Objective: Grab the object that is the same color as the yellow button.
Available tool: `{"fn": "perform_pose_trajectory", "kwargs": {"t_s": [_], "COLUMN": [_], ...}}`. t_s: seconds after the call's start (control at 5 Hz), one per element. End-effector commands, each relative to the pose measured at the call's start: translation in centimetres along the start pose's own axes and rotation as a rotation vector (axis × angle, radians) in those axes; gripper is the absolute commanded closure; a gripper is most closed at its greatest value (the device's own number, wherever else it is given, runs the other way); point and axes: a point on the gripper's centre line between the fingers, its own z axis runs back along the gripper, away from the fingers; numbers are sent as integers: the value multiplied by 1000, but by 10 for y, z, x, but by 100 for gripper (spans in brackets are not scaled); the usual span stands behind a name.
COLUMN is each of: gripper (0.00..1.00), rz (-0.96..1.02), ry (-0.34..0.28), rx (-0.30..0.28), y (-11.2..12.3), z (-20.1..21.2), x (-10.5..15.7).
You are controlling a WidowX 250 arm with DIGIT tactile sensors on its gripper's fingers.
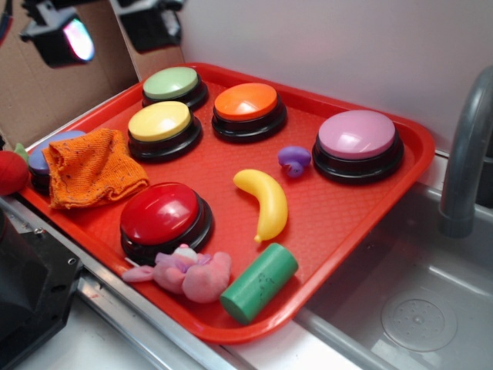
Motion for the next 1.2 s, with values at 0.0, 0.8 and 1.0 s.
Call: {"fn": "perform_pose_trajectory", "kwargs": {"t_s": [0.0,0.8,1.0], "gripper": [0,0,0], "rz": [26,143,129], "ry": [-41,-8,-3], "rx": [-42,-78,-60], "y": [-33,-69,-73], "z": [-39,-120,-138], "x": [-1,10,11]}}
